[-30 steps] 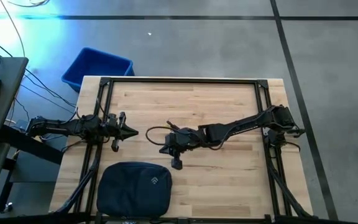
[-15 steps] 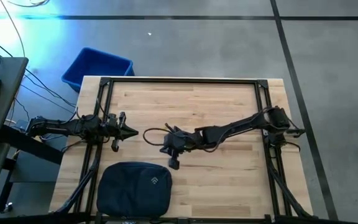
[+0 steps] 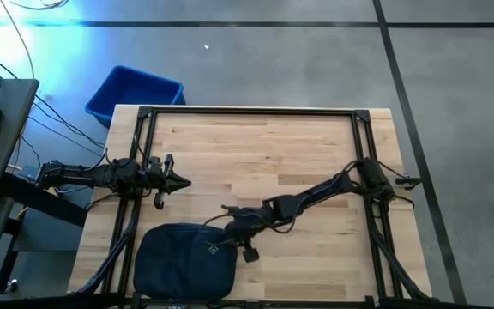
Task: Unpack backpack
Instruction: Open the blue backpack
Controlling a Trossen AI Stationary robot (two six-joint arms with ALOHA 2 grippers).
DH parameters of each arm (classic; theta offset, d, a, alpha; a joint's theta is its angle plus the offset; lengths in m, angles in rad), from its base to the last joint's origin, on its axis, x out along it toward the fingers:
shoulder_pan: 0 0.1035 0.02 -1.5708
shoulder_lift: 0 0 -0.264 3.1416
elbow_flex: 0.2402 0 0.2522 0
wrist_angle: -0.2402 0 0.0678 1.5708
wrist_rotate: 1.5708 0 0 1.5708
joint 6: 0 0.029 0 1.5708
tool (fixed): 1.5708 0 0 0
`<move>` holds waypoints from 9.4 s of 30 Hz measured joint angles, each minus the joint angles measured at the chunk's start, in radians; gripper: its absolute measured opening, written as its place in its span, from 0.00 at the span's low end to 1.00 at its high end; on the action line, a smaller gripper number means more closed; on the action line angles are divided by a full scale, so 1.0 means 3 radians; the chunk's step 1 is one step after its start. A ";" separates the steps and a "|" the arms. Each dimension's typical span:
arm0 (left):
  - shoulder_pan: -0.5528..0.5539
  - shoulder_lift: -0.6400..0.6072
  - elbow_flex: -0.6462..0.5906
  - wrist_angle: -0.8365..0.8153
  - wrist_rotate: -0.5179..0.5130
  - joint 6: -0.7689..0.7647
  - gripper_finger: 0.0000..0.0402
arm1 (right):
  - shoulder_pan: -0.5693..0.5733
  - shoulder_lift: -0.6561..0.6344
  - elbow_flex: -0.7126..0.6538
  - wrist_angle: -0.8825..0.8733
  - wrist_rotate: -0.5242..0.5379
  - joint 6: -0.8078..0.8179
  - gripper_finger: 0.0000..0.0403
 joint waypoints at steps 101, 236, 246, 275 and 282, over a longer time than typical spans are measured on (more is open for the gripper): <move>-0.0167 0.0076 -0.0001 0.0808 -0.0397 -0.1170 0.00 | 0.0716 -0.1412 0.0632 -0.1679 0.4649 -0.1206 0.00; -0.1247 0.1249 0.0201 -0.0285 -0.0420 -0.2197 0.00 | 0.0128 0.0320 0.1958 -0.4276 0.1360 -0.1373 0.61; -0.1238 0.1431 0.0200 -0.0458 -0.1091 -0.2146 0.00 | -0.0004 0.0304 0.1038 -0.3189 0.2136 -0.1126 0.39; -0.1184 0.2358 0.1157 0.0205 -0.1472 -0.1079 0.00 | 0.0004 0.0376 0.1686 -0.1566 0.0842 0.0160 0.22; -0.1566 0.2520 0.1269 -0.0257 -0.1747 -0.1580 0.00 | -0.0025 0.0179 0.1730 -0.1770 0.0864 -0.0128 0.56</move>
